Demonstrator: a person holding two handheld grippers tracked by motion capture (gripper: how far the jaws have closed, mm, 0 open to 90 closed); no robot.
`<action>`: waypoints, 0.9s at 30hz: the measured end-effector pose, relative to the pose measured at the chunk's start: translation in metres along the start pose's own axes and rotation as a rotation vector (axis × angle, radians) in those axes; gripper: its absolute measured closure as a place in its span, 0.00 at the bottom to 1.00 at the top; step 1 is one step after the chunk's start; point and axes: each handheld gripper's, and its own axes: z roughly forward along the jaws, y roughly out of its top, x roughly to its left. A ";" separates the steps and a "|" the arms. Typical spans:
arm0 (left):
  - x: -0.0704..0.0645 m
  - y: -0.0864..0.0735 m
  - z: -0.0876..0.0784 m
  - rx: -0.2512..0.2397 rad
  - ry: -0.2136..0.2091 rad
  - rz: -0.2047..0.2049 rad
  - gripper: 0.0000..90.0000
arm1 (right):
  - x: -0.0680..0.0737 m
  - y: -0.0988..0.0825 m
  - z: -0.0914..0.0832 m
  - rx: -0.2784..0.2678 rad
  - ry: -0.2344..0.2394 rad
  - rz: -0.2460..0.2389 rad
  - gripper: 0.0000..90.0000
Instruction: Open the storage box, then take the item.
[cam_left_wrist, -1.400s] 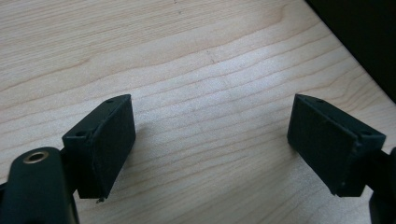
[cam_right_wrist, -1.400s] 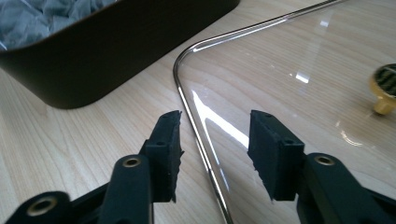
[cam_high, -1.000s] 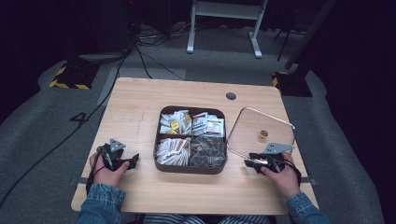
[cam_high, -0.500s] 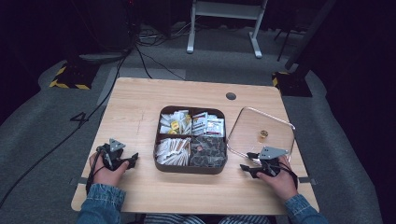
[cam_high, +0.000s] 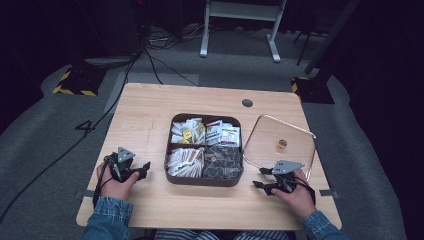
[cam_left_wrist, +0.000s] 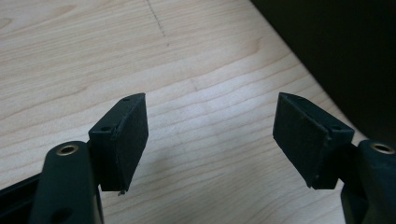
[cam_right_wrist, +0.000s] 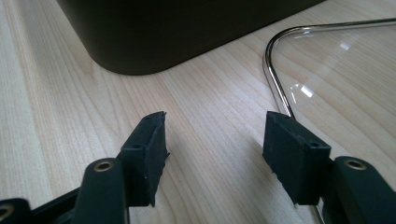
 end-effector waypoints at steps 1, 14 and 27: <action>-0.001 0.002 -0.001 -0.003 -0.003 -0.001 0.30 | -0.001 0.000 0.000 0.002 0.006 0.009 0.44; -0.023 0.031 -0.023 -0.082 -0.058 -0.078 0.27 | -0.002 0.000 0.001 0.002 0.012 0.004 0.43; -0.070 0.051 -0.031 -0.147 -0.138 0.041 0.30 | -0.002 0.001 0.001 0.002 0.013 0.004 0.43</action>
